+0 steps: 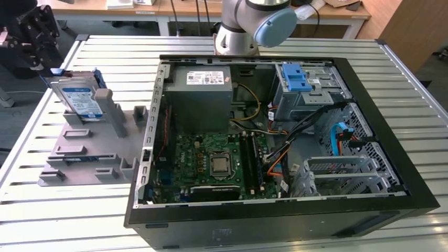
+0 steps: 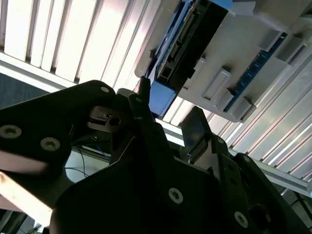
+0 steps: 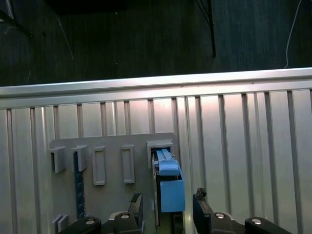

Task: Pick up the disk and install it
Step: 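Pick up the disk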

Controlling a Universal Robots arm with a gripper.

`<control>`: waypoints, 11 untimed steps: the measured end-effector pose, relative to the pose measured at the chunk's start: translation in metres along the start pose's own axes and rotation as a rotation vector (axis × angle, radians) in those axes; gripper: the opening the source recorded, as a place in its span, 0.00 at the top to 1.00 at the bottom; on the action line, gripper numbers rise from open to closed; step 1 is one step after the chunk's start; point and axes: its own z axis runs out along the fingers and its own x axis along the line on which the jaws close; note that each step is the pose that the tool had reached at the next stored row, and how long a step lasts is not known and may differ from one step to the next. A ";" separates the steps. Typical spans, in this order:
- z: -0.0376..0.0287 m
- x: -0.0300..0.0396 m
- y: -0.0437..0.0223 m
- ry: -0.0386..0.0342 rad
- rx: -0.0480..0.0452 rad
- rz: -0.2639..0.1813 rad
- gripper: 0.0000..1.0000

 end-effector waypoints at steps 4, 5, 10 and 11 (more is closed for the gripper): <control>0.0037 -0.0006 0.0016 0.0000 -0.0001 0.000 0.47; 0.0043 -0.0008 0.0020 0.0001 0.0000 0.000 0.47; 0.0077 -0.0021 0.0035 0.0002 0.0000 0.000 0.47; 0.0086 -0.0022 0.0037 0.0002 0.0000 0.000 0.47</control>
